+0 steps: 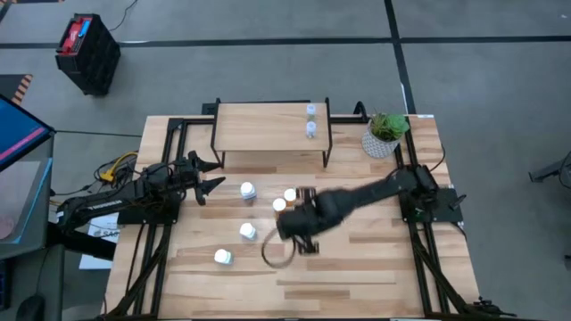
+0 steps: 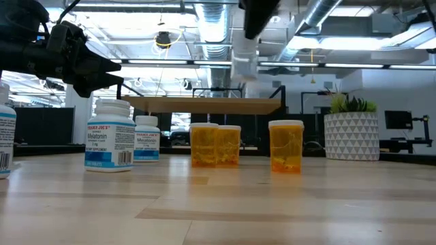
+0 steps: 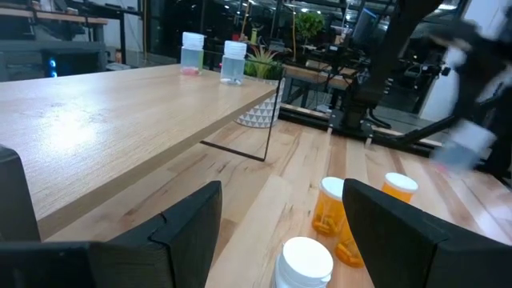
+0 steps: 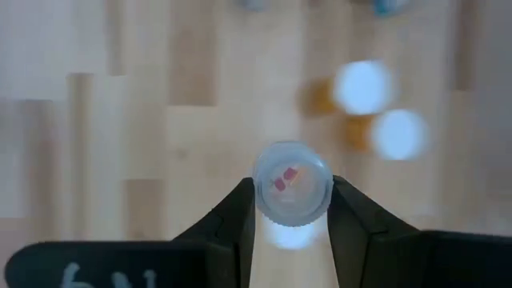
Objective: Pick and place medicine bottles onto shelf by color
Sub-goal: Put the transparent pill bottle on the shelf aligned with the other transparent pill bottles
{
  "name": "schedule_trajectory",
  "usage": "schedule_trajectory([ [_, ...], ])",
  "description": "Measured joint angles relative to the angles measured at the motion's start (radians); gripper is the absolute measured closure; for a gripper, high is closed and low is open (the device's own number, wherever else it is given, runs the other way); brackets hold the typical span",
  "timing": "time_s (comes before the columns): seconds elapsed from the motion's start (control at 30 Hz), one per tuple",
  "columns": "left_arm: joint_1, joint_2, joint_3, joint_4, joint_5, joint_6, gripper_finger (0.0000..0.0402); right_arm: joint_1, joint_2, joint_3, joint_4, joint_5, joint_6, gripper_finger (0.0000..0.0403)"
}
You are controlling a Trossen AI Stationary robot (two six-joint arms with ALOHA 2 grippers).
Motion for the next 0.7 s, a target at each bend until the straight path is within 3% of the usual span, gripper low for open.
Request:
schedule_trajectory([
  [0.3,0.000,0.000,0.000,0.000,0.000,0.001,0.0154,-0.251,0.001,0.220,-0.192,0.002,-0.198,0.0276],
  [0.43,0.000,0.000,0.000,0.000,0.000,0.011,0.0154,-0.359,0.001,0.251,-0.283,0.000,-0.228,0.0276],
  [0.7,0.000,0.000,0.000,0.000,0.000,0.011,0.0154,-0.549,0.001,0.253,-0.286,-0.057,-0.305,0.0275],
])
